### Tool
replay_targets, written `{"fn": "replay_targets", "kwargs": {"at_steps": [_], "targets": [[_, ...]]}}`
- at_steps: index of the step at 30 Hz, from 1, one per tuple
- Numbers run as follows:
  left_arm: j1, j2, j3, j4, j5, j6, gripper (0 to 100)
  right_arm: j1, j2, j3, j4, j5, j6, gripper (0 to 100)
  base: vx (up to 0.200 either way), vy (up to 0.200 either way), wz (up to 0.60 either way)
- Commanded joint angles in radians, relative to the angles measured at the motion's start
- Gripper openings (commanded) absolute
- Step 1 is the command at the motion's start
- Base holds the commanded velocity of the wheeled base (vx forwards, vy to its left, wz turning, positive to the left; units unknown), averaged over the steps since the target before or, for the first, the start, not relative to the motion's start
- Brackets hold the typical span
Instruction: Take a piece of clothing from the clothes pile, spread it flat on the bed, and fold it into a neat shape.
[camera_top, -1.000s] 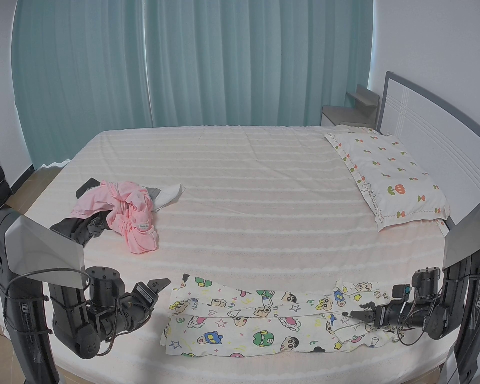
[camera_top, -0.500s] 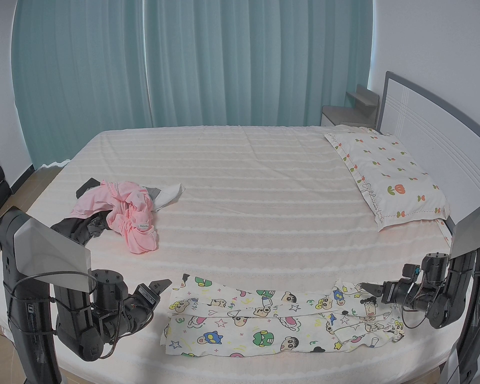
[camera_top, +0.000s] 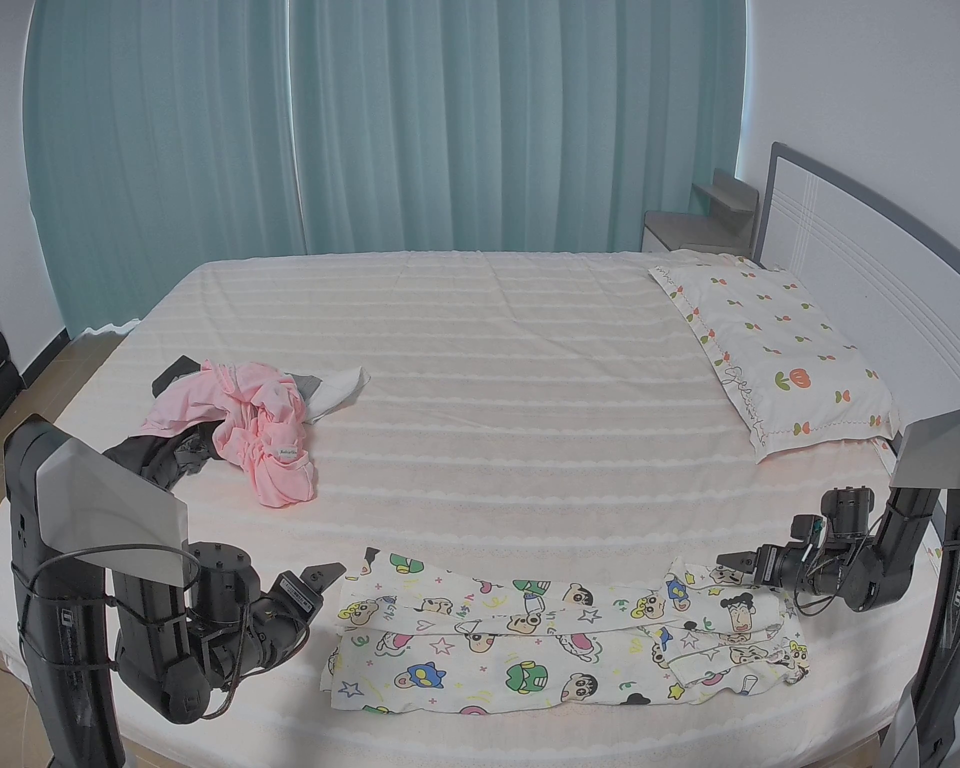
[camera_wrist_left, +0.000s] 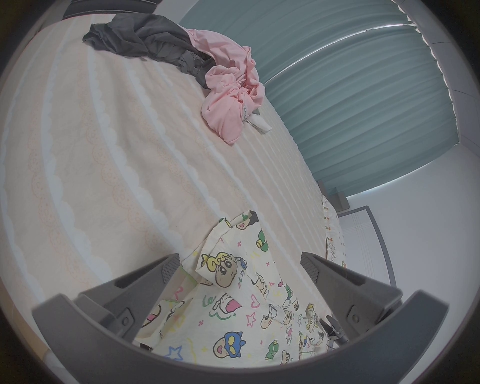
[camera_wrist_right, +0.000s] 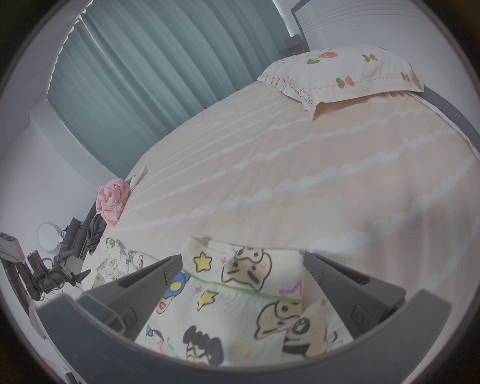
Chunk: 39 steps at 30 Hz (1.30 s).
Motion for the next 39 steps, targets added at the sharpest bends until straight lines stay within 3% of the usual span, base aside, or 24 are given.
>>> {"fn": "replay_targets", "kwargs": {"at_steps": [1,2,14,19,23,32,33,35,39], "targets": [[0.0,0.004,0.0,-0.017,0.001,0.0,100,-0.001,0.008,-0.008,0.002,-0.001,-0.002,100,0.0,0.0,0.0],[0.0,0.004,0.0,-0.017,0.001,0.0,100,0.001,0.008,-0.006,0.002,0.001,-0.002,0,0.0,0.0,0.0],[0.0,0.012,0.001,-0.017,0.002,0.022,100,0.005,-0.011,0.061,-0.002,0.002,-0.029,0,0.0,0.0,0.0],[-0.002,0.012,0.001,-0.017,0.004,0.022,100,0.008,-0.077,0.127,-0.024,0.036,-0.048,0,0.0,0.0,0.0],[-0.002,0.012,0.001,-0.017,0.004,0.022,100,0.062,-0.172,0.238,-0.084,0.065,-0.065,0,0.0,0.0,0.0],[-0.008,0.007,-0.038,-0.017,0.005,0.025,100,0.08,-0.084,0.255,-0.136,0.06,-0.071,0,0.0,0.0,0.0],[-0.048,-0.002,-0.048,-0.017,0.039,0.028,100,0.08,-0.084,0.273,-0.16,0.065,-0.063,0,0.0,0.0,0.0],[-0.08,-0.033,-0.054,-0.017,0.085,0.057,100,0.082,-0.084,0.294,-0.174,0.067,-0.063,0,0.0,0.0,0.0],[-0.1,-0.093,-0.074,0.015,0.084,0.138,100,0.088,-0.078,0.313,-0.188,0.068,-0.068,0,0.0,0.0,0.0]]}}
